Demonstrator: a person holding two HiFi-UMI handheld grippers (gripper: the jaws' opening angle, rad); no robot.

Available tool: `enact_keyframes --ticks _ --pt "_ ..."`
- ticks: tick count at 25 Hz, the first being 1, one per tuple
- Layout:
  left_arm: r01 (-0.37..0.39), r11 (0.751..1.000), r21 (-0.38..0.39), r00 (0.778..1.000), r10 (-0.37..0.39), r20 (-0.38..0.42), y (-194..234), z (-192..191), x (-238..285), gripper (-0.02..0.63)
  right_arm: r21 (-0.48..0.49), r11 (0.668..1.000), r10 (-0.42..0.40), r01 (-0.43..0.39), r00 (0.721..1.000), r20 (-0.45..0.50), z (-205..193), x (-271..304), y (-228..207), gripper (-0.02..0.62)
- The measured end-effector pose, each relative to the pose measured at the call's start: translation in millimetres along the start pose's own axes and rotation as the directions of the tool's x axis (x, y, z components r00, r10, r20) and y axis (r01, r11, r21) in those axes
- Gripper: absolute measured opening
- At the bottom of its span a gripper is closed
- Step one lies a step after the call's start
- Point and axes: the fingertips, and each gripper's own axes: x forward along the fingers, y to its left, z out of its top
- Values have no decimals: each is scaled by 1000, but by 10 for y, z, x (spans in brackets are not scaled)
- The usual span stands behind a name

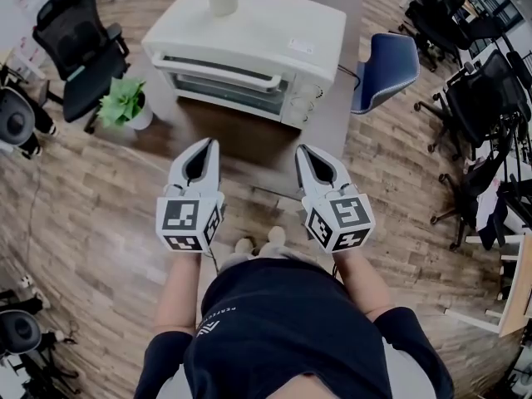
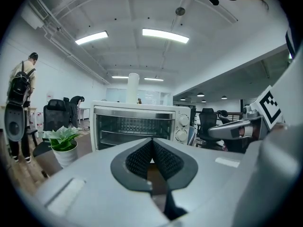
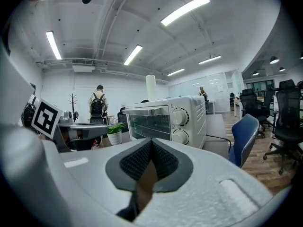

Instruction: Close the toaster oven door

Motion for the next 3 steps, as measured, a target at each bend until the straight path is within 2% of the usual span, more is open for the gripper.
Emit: enact_keyframes --ticks 3 --pt "-6 1000 -6 1000 6 -2 21 2 -43 0 -8 1000 10 -10 1000 -2 15 12 39 2"
